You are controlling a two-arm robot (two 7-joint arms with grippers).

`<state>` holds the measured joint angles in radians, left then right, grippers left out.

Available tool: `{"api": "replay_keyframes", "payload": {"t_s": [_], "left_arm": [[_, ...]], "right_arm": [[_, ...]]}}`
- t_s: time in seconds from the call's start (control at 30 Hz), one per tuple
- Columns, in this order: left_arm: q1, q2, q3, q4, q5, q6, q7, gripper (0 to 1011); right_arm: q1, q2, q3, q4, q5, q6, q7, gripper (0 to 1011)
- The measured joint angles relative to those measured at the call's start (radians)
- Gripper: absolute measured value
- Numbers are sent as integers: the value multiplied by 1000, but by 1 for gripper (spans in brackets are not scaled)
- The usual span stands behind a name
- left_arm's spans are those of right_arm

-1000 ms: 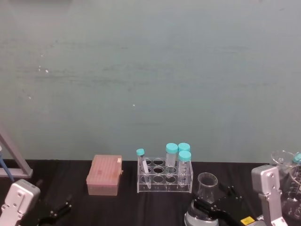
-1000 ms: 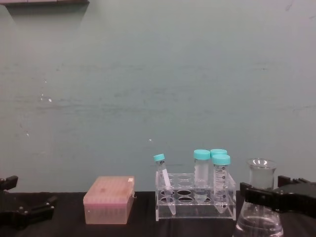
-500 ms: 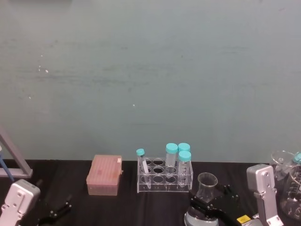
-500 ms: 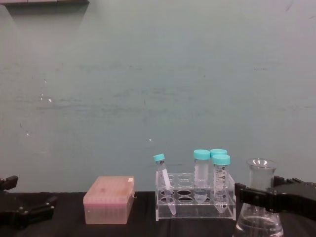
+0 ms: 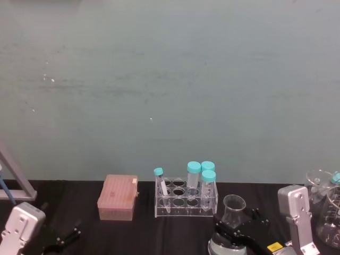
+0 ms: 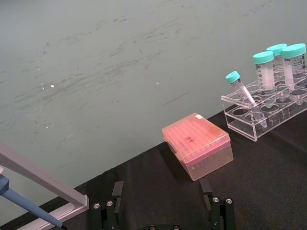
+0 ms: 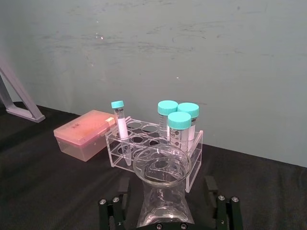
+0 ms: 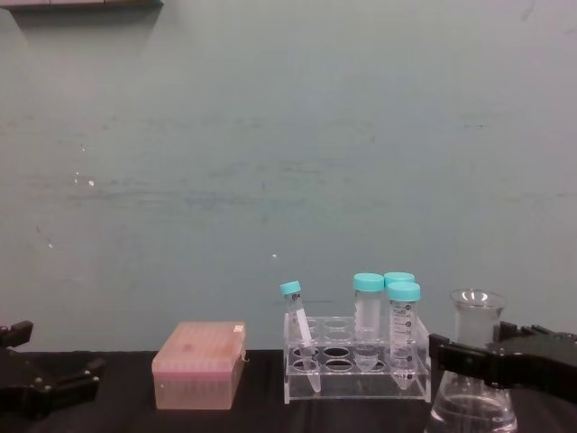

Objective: Pick up the beaker with the right gripper, shake it three times, and then put it down.

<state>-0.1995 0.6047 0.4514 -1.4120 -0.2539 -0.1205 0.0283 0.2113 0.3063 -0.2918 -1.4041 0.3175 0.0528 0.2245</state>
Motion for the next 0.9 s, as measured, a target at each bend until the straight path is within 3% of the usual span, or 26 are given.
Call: {"api": "replay_keyframes", "payload": {"t_s": [0.27, 0.3, 0.6, 0.9], "left_arm": [[0, 0, 0, 0, 0, 0, 0, 1000], [0, 0, 0, 0, 0, 0, 0, 1000], [0, 0, 0, 0, 0, 0, 0, 1000], [0, 0, 0, 0, 0, 0, 0, 1000]], "right_arm": [[0, 0, -1, -1, 2, 0, -1, 814], [-1, 0, -1, -1, 2, 0, -1, 751], [-1, 1, -1, -2, 3, -1, -1, 492], [-1, 1, -1, -2, 4, -1, -1, 479]]}}
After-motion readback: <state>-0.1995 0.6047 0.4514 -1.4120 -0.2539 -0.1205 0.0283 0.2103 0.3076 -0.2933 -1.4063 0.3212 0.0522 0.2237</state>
